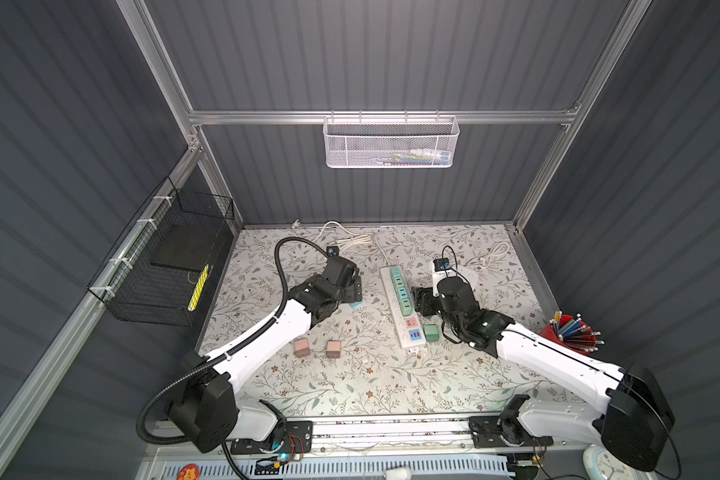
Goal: Insert the plug
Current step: 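Open the right gripper and lift away while left gripper reaches toward a pink cube, then grasp the pink cube adapter near the robot with the left gripper and lift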
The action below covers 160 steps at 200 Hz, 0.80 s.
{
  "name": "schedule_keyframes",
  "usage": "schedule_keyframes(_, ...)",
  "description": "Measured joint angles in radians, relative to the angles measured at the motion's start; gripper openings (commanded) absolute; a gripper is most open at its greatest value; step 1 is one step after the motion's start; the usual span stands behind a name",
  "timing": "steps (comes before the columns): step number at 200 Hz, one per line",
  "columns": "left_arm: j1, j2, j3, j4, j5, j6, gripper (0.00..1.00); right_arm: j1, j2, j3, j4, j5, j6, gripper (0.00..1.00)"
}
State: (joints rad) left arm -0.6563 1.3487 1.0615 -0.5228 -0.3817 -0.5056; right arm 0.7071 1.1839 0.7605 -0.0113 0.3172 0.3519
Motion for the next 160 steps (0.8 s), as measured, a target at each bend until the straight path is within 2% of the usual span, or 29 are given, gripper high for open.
schedule_keyframes(33,-0.001,-0.003,-0.075,-0.192,0.087,-0.029,0.74,-0.016,-0.048,-0.066,-0.016,-0.023,0.006,0.78)
schedule_keyframes(62,-0.019,0.095,-0.108,-0.271,0.179,-0.029,0.72,-0.071,-0.1,-0.112,-0.011,-0.058,0.035,0.79)
schedule_keyframes(104,-0.034,0.198,-0.133,-0.269,0.208,-0.022,0.7,-0.093,-0.14,-0.159,-0.002,-0.087,0.07,0.79)
schedule_keyframes(160,-0.036,0.237,-0.17,-0.236,0.219,-0.021,0.61,-0.093,-0.169,-0.208,-0.003,-0.093,0.089,0.79)
